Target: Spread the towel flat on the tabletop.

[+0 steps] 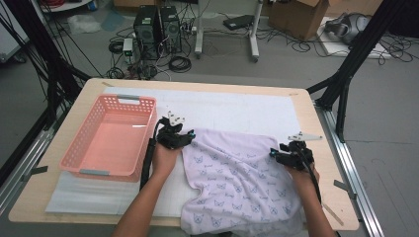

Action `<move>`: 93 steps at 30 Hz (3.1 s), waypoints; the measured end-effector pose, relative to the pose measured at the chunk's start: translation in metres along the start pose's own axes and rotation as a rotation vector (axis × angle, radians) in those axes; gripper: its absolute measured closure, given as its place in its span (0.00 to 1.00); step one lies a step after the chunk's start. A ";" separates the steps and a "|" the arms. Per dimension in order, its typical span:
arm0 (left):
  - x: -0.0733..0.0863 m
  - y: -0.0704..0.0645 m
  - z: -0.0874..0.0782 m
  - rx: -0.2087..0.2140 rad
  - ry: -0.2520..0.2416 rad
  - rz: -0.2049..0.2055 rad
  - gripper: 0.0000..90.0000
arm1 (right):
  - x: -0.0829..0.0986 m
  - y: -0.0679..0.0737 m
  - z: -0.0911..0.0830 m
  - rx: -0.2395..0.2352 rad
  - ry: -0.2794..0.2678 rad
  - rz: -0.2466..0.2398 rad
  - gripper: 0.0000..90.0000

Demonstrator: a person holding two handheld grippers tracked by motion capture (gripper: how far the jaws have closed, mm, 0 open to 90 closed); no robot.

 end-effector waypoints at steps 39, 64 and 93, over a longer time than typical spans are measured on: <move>0.017 -0.015 0.023 0.084 0.071 -0.043 0.44 | -0.094 -0.070 0.061 0.157 -0.083 0.064 0.71; -0.009 0.045 0.027 -0.254 -0.072 -0.100 0.96 | -0.047 -0.029 0.026 -0.115 -0.023 0.041 0.56; 0.013 -0.035 0.035 0.060 0.088 0.054 0.44 | -0.052 -0.047 0.018 0.051 -0.103 0.068 0.67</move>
Point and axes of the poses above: each handheld gripper's, and its own axes: z roughly forward along the jaws, x roughly out of its underside, y roughly to its left, the point moved 5 cm from there along z, roughly forward along the jaws, and after that the axes turned 2 degrees about z, right-handed, at the moved point
